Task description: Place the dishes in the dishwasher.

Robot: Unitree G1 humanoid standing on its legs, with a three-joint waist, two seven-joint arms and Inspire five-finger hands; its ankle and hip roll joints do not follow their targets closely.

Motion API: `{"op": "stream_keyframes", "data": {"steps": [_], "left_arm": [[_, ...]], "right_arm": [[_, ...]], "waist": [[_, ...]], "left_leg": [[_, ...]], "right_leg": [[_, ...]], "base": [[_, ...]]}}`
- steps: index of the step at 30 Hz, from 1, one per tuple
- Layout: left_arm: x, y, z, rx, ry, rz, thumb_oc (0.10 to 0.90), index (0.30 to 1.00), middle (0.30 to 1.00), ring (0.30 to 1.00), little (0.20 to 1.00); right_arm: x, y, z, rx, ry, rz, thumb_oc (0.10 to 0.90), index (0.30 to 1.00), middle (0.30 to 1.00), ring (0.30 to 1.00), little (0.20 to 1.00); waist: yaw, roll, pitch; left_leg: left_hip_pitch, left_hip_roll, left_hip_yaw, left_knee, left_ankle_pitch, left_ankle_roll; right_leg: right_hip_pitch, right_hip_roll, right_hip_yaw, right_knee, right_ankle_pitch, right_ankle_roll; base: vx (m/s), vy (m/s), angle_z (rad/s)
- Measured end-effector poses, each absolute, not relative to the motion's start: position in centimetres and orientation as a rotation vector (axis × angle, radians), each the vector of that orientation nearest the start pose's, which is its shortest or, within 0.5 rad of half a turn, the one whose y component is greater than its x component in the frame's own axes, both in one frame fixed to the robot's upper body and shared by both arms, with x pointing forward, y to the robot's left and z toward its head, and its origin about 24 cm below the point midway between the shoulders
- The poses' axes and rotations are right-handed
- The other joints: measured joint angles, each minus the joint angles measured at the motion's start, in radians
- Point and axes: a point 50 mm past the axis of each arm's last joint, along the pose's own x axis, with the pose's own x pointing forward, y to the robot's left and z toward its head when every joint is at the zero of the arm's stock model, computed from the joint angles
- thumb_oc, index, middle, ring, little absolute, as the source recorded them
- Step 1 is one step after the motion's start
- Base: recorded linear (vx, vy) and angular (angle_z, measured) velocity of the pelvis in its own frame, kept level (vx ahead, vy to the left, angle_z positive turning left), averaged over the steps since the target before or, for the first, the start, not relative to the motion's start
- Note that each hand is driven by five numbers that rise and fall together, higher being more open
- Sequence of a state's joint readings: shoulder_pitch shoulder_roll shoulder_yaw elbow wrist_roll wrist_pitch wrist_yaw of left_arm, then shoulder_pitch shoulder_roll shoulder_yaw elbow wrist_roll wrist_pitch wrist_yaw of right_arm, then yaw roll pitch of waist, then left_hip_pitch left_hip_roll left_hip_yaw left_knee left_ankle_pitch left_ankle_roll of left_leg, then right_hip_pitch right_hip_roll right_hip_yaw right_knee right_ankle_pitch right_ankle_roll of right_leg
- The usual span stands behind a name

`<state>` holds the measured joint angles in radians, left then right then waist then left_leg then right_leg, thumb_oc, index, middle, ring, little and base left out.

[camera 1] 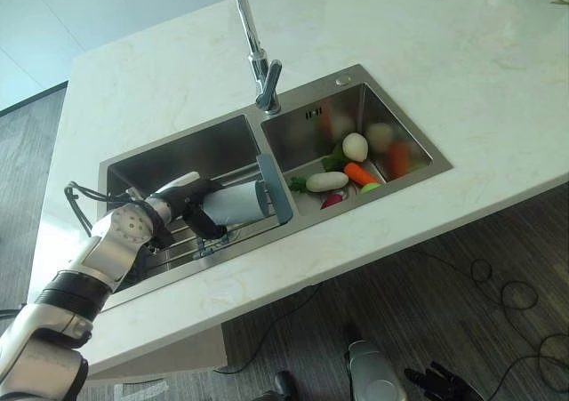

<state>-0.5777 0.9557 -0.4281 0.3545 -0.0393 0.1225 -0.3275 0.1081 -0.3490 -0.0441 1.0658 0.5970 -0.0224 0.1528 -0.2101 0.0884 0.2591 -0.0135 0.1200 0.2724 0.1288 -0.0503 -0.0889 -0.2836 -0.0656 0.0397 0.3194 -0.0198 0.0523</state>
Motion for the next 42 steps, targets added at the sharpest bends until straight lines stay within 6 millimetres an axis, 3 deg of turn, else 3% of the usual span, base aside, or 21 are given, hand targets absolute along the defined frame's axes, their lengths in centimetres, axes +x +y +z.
{"op": "stream_keyframes", "data": {"steps": [8, 15, 21, 23, 26, 28, 29, 31, 34, 36, 42], "left_arm": [[33.1, 26.4, 15.3, 1.010, 0.097, -0.276, 0.400, 0.300, 0.300, 0.300, 0.300], [32.3, 28.5, 16.3, 1.014, 0.011, -0.080, 0.400, 0.300, 0.300, 0.300, 0.300], [30.7, 29.7, 14.7, 0.984, 0.018, -0.017, 0.400, 0.300, 0.300, 0.300, 0.300], [30.0, 30.0, 14.8, 0.878, -0.009, 0.004, 0.400, 0.300, 0.300, 0.300, 0.300], [28.5, 28.7, 14.5, 0.704, -0.100, -0.007, 0.400, 0.300, 0.300, 0.300, 0.300], [27.4, 28.3, 13.9, 0.619, -0.127, 0.003, 0.400, 0.300, 0.300, 0.300, 0.300], [26.5, 27.8, 13.0, 0.502, -0.158, 0.043, 0.400, 0.300, 0.300, 0.300, 0.300], [25.6, 27.7, 12.2, 0.449, -0.150, 0.050, 0.400, 0.300, 0.300, 0.300, 0.300], [24.8, 28.1, 11.4, 0.409, -0.138, 0.075, 0.400, 0.300, 0.300, 0.300, 0.300], [24.5, 27.7, 11.1, 0.221, -0.170, 0.064, 0.400, 0.300, 0.300, 0.300, 0.300], [24.5, 26.4, 11.1, -0.175, -0.228, -0.097, 0.400, 0.300, 0.300, 0.300, 0.300]], "right_arm": [[8.5, -28.5, -13.9, 0.298, 0.982, -0.428, 0.800, 0.900, 0.900, 0.900, 0.900], [8.0, -27.5, -14.4, 0.298, 1.011, -0.405, 0.800, 0.900, 0.900, 0.900, 0.900], [7.6, -26.9, -14.8, 0.310, 1.038, -0.404, 0.800, 0.900, 0.900, 0.900, 0.900], [7.0, -26.7, -15.1, 0.319, 1.064, -0.406, 0.800, 0.900, 0.900, 0.900, 0.900], [5.9, -26.4, -15.5, 0.330, 1.101, -0.412, 0.800, 0.900, 0.900, 0.900, 0.900], [6.6, -26.5, -15.3, 0.311, 1.086, -0.396, 0.800, 0.900, 0.900, 0.900, 0.900], [6.5, -26.7, -15.2, 0.302, 1.077, -0.395, 0.800, 0.900, 0.900, 0.900, 0.900], [6.8, -26.8, -15.1, 0.293, 1.063, -0.396, 0.800, 0.900, 0.900, 0.900, 0.900], [7.6, -26.6, -15.0, 0.296, 1.044, -0.383, 0.800, 0.900, 0.900, 0.900, 0.900], [8.4, -25.4, -15.1, 0.321, 1.027, -0.351, 0.800, 0.900, 0.900, 0.900, 0.900], [8.5, -25.3, -15.3, 0.307, 1.046, -0.339, 0.800, 0.900, 0.900, 0.900, 0.900]], "waist": [[0.026, -0.001, -0.001], [0.072, -0.033, -0.022], [0.118, -0.049, -0.070], [0.147, -0.047, -0.077], [0.175, -0.043, -0.082], [0.217, -0.042, -0.093], [0.217, -0.037, -0.101], [0.245, -0.038, -0.104], [0.248, -0.038, -0.106], [0.272, -0.033, -0.113], [0.284, -0.027, -0.130]], "left_leg": [[0.017, -0.001, -0.006, -0.012, 0.006, 0.001], [0.031, 0.000, -0.031, -0.010, 0.008, 0.002], [0.028, -0.002, -0.060, -0.006, 0.004, 0.008], [0.018, -0.002, -0.073, -0.005, 0.005, 0.009], [0.017, -0.009, -0.116, 0.000, 0.008, 0.010], [0.005, -0.010, -0.128, 0.001, 0.005, 0.010], [0.002, -0.012, -0.146, 0.007, 0.005, 0.011], [-0.005, -0.015, -0.164, 0.008, 0.011, 0.010], [-0.008, -0.015, -0.177, 0.011, 0.012, 0.008], [-0.027, -0.014, -0.200, 0.024, 0.012, 0.005], [-0.039, -0.012, -0.223, 0.031, 0.017, 0.001]], "right_leg": [[0.018, -0.002, -0.008, -0.003, -0.001, -0.001], [0.049, -0.009, -0.031, -0.008, -0.002, -0.003], [0.067, -0.020, -0.060, -0.017, -0.007, -0.006], [0.069, -0.026, -0.076, -0.017, -0.010, -0.010], [0.083, -0.040, -0.108, -0.006, -0.027, -0.005], [0.083, -0.051, -0.132, 0.009, -0.041, -0.007], [0.086, -0.055, -0.141, 0.011, -0.044, -0.007], [0.083, -0.063, -0.160, 0.026, -0.053, -0.009], [0.083, -0.068, -0.171, 0.038, -0.067, -0.016], [0.079, -0.071, -0.191, 0.053, -0.075, -0.022], [0.070, -0.076, -0.211, 0.078, -0.087, -0.028]], "base": [[-0.02, 0.001, 0.02], [-0.03, 0.019, 0.10], [-0.01, 0.001, 0.14], [0.01, -0.049, 0.22], [0.00, -0.057, 0.39], [-0.02, -0.051, 0.30], [-0.03, -0.041, 0.32], [-0.03, -0.045, 0.33], [-0.02, -0.036, 0.14], [-0.03, -0.066, 0.25], [-0.03, -0.065, 0.11]]}}
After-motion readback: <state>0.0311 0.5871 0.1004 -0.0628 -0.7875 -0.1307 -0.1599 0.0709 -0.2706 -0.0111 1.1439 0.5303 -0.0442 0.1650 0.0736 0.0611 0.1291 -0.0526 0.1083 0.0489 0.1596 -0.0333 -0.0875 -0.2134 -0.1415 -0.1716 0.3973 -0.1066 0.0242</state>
